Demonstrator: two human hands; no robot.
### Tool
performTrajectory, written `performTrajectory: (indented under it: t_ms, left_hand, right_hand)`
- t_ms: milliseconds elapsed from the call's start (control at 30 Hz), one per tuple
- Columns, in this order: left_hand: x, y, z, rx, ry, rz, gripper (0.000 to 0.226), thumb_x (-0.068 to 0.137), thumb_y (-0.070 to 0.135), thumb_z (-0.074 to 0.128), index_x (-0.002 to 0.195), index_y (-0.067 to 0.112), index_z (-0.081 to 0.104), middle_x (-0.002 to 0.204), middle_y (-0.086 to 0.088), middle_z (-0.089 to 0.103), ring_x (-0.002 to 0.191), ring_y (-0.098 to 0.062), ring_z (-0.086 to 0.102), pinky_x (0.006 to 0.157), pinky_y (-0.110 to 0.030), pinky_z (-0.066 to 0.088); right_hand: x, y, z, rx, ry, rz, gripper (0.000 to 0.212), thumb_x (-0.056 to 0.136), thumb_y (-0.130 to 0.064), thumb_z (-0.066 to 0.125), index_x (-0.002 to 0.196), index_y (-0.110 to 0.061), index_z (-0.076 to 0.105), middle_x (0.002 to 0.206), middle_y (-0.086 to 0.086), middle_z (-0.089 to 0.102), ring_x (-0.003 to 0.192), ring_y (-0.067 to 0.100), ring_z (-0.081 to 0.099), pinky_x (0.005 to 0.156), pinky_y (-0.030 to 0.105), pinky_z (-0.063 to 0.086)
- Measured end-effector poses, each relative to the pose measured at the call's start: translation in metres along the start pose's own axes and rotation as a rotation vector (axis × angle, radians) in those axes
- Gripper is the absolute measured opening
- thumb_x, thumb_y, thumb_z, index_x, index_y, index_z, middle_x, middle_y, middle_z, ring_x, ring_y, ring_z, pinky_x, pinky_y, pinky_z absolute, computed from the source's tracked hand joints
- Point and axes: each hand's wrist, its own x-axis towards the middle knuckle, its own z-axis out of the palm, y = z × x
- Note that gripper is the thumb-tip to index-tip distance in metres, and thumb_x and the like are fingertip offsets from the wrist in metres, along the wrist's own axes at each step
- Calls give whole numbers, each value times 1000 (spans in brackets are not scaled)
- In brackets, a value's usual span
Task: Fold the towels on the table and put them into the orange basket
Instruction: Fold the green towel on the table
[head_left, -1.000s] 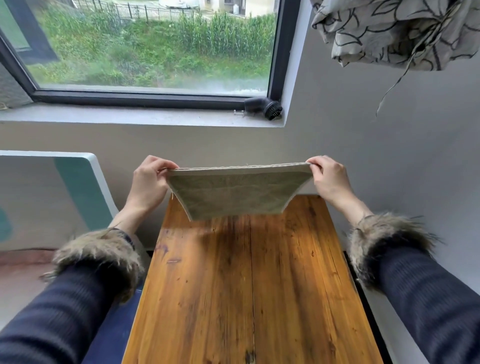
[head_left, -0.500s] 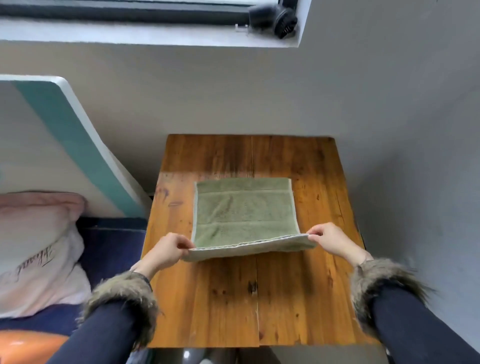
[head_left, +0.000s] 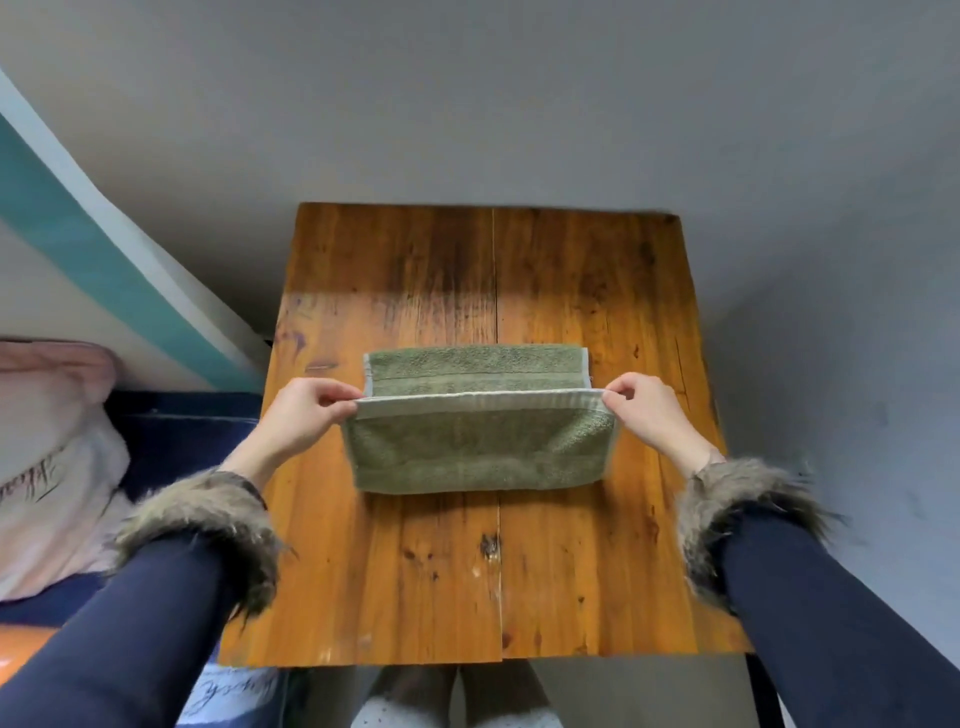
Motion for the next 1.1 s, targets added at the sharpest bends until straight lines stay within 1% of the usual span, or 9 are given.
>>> performTrajectory:
  t_ms: [200,333,467,600,700,767,867,967,1100]
  left_hand:
    - [52,6,8,-46,152,16,19,88,14,61,103,12,70,95,-1,66,93,-15,58,78,-25,42]
    - [82,-1,21,-39,197,-33,18,87,13,59,100,14,71,94,-5,67,85,-19,59,55,-10,44]
    - [105,-5,28,-4,204,-66,17,88,14,58,99,15,71,93,-3,66,85,-16,57,57,-19,45]
    - [120,-7,34,36,201,-85,18,88,12,58,100,12,71,91,-3,65,86,-14,55,81,-24,42]
    - [130,-13,40,44,180,-124,19,87,13,58,102,11,70,92,-4,65,88,-16,56,81,-24,40]
    - [136,-18,44,58,189,-124,21,88,14,58,106,9,67,101,-9,66,93,-20,58,82,-26,41]
    - [131,-20,56,224,307,-39,41,91,21,55,129,7,47,126,-20,48,115,-31,47,96,-40,36]
    - [104,-12,89,475,362,266,49,92,25,48,137,9,37,139,-20,38,129,-34,35,103,-51,29]
    - [72,-6,154,599,139,409,54,91,38,38,142,21,31,151,-13,27,141,-31,19,111,-59,13]
  right_hand:
    - [53,-2,9,65,86,-5,15,92,-17,50,97,-10,63,94,-1,58,91,16,51,82,25,35]
    - [83,4,20,67,80,34,14,92,-19,49,95,-12,62,95,-1,58,91,15,49,80,23,32]
    - [104,5,30,78,69,57,18,94,-15,44,101,-9,60,104,4,59,95,16,49,81,23,32]
    - [120,6,40,96,51,80,21,97,-15,41,108,-6,56,114,9,57,93,15,46,79,22,30]
    - [129,9,48,99,39,109,22,97,-15,42,110,-5,55,118,11,57,96,17,48,83,21,30]
    - [134,11,52,116,58,136,23,97,-16,44,115,-4,53,119,11,56,103,19,50,84,22,31]
    - [132,7,60,73,203,160,36,97,-22,45,129,-6,45,129,9,47,116,21,47,91,26,34]
    - [107,-3,85,-119,352,-3,42,98,-26,38,137,-11,38,143,7,38,131,22,34,109,38,26]
    - [57,-12,151,-305,160,-315,50,97,-29,31,145,-17,27,154,6,23,144,21,15,117,48,8]
